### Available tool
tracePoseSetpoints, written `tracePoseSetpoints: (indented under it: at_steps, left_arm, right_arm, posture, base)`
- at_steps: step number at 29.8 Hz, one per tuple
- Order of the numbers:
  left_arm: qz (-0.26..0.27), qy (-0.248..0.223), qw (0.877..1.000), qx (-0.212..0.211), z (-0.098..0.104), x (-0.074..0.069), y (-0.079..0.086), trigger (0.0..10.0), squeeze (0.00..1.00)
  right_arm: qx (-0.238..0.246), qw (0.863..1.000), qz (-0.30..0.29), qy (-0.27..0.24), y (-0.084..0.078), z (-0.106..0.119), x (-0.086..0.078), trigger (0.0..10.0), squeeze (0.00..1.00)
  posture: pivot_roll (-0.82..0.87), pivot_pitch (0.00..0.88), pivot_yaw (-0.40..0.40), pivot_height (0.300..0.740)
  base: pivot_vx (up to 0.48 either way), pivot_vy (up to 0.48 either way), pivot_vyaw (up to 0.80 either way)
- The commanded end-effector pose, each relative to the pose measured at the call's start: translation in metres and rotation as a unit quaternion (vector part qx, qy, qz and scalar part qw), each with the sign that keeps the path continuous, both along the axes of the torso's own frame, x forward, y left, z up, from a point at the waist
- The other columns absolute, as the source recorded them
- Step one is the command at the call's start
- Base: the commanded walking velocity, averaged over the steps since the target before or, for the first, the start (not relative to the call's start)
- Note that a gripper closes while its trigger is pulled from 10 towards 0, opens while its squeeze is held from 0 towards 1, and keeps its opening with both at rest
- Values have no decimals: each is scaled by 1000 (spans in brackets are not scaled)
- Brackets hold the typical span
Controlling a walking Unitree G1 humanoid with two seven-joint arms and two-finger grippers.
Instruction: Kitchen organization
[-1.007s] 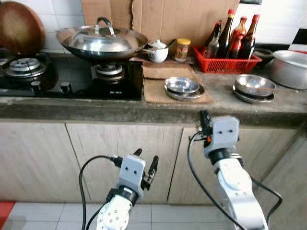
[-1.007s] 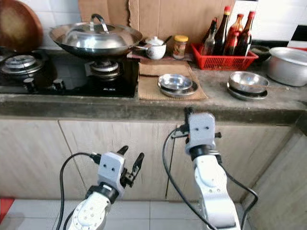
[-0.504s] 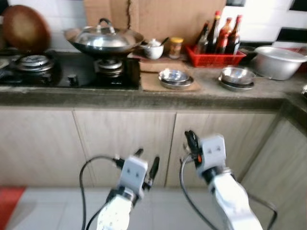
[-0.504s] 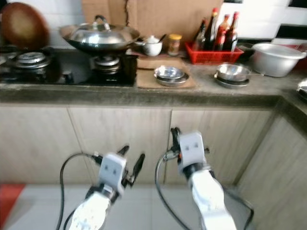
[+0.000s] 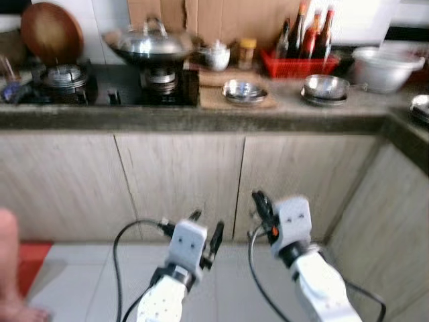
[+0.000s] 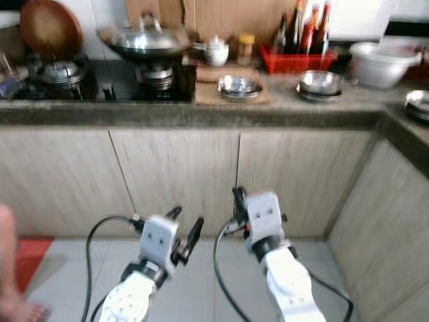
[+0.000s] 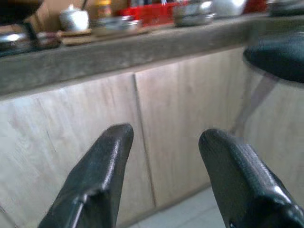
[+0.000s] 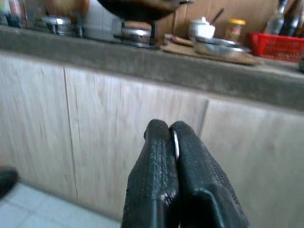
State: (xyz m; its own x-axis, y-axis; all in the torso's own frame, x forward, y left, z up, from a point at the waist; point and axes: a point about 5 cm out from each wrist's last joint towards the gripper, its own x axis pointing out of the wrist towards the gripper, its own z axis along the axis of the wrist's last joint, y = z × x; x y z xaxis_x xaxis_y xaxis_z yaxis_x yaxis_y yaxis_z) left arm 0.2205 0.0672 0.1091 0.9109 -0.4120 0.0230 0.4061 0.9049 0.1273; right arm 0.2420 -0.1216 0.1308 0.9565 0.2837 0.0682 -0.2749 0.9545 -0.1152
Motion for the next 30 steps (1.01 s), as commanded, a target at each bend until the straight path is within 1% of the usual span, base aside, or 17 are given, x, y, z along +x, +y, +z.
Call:
tracePoseSetpoints:
  at_steps: [1, 5, 6, 7, 8, 9, 18, 22, 25, 30]
  left_arm:
    - [3, 0, 1000, 2, 1, 2, 3, 10000, 0]
    - [-1, 5, 1000, 4, 0, 1, 2, 10000, 0]
    - [-1, 6, 1000, 4, 0, 2, 2, 10000, 0]
    - [-1, 7, 1000, 3, 0, 2, 2, 10000, 0]
    - [0, 7, 1000, 3, 0, 2, 2, 10000, 0]
    - [-1, 10, 1000, 0, 0, 1, 1, 10000, 0]
    - [-4, 21, 1000, -6, -2, 0, 1, 10000, 0]
    - [-4, 30, 999, -18, -3, -1, 0, 10000, 0]
    - [-4, 32, 999, -20, -3, -1, 1, 10000, 0]
    - [-4, 32, 999, -22, -3, -1, 0, 10000, 0]
  right_arm:
    - [7, 1000, 3, -18, 3, 8, 0, 0, 0]
    - [4, 1000, -1, -12, 2, 5, 0, 0, 0]
    - [3, 1000, -2, -11, 3, 4, 0, 863, 0]
    - [2, 1000, -3, -9, 3, 4, 0, 3333, 0]
    - [1, 1000, -4, -8, 2, 3, 0, 3333, 0]
    - [-1, 1000, -5, -6, 2, 2, 0, 10000, 0]
    - [1, 1000, -7, 3, 2, -2, -2, 10000, 0]
    - [5, 1000, -11, 12, 2, -5, -5, 10000, 0]
    - [9, 1000, -14, 18, 2, -7, -6, 10000, 0]
    - [11, 1000, -14, 20, 4, -8, -6, 10000, 0]
  posture:
    - [0, 0, -55, 740]
    - [-1, 0, -55, 740]
    - [-1, 0, -55, 740]
    - [-3, 0, -53, 740]
    - [-3, 0, -53, 740]
    - [-1, 0, -53, 740]
    - [1, 0, -54, 740]
    - [1, 0, -50, 740]
    - [-3, 0, -45, 740]
    - [-7, 0, -51, 740]
  base:
    - [-296, 0, 0]
    - [-74, 0, 0]
    - [0, 0, 0]
    - [0, 0, 0]
    - [0, 0, 0]
    - [0, 0, 0]
    - [0, 0, 0]
    - [0, 0, 0]
    - [0, 0, 0]
    - [0, 0, -710]
